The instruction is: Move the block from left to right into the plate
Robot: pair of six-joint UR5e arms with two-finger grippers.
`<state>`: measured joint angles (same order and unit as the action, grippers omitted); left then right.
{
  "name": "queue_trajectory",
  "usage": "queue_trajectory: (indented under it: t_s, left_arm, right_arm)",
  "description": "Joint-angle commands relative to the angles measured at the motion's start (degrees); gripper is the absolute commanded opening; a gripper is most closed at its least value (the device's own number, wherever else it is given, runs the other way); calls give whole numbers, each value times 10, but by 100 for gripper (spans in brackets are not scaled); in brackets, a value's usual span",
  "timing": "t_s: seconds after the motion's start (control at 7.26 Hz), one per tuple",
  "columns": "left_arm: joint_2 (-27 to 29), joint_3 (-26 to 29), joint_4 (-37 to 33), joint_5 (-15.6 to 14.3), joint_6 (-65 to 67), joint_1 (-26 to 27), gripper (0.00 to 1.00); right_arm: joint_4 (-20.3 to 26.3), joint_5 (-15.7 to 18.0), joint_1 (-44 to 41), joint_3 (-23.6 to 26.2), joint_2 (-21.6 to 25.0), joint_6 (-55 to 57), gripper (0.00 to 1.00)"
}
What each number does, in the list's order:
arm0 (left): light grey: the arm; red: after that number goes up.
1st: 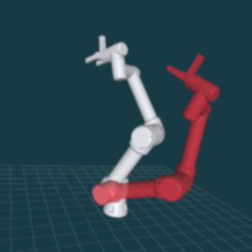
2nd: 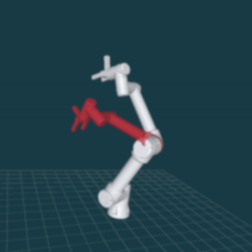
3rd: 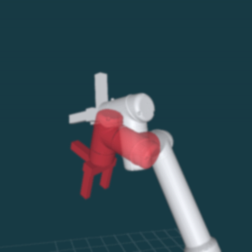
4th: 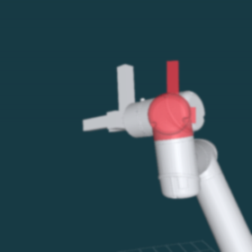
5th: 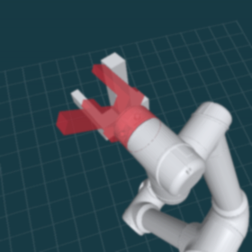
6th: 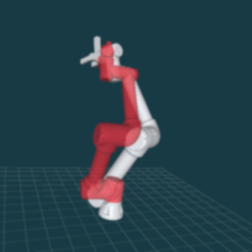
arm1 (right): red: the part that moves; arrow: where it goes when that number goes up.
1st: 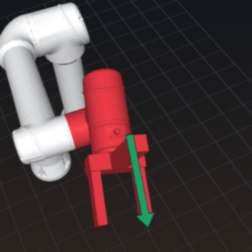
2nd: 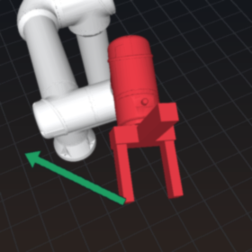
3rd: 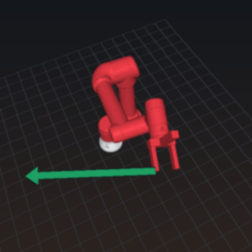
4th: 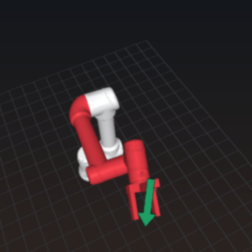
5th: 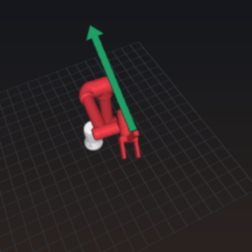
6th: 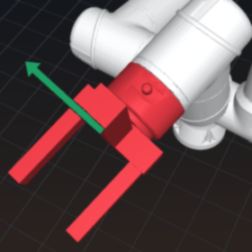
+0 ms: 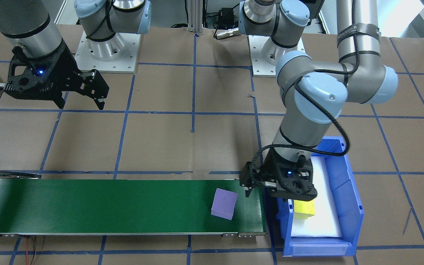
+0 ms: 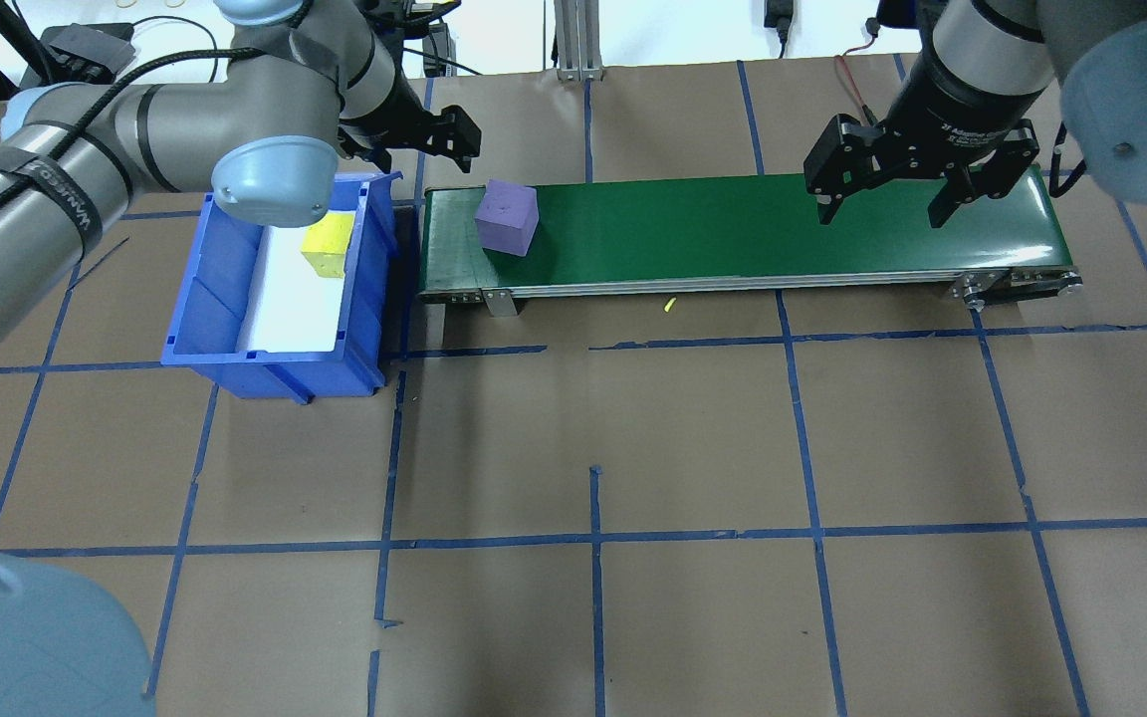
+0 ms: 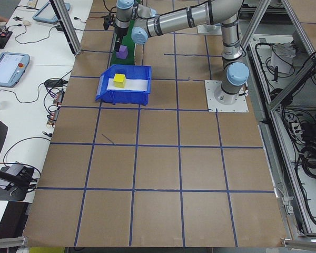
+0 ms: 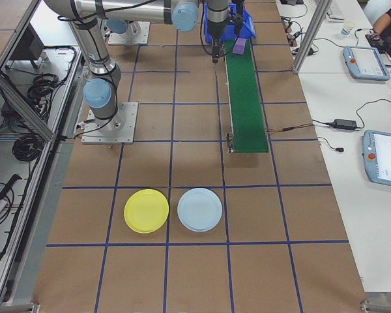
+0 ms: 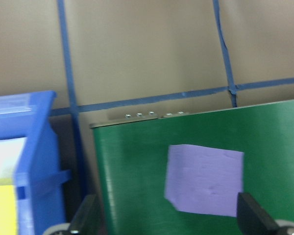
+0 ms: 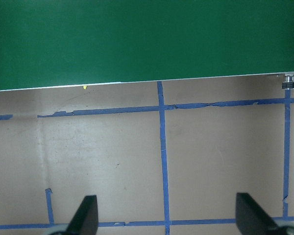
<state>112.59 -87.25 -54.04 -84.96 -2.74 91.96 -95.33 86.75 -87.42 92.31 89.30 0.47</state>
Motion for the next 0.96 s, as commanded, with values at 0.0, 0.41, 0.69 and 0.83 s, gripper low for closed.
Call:
queue_trajectory:
  t_s: [0.0,0.41,0.69,0.83]
  left_arm:
    - [6,45,-41,-3,-50,-69,100]
    - [29,40,-63,-1,-139,-128,100]
    - [29,7,-59,0,-141,-132,100]
    - [30,7,-59,0,-142,-132,100]
  right_arm:
    - [-1,-1,-4,1,0,1,100]
    - [-2,-1,2,1,-1,-2,100]
    - [-3,0,2,1,-1,-2,100]
    - [-2,0,2,1,-1,-2,100]
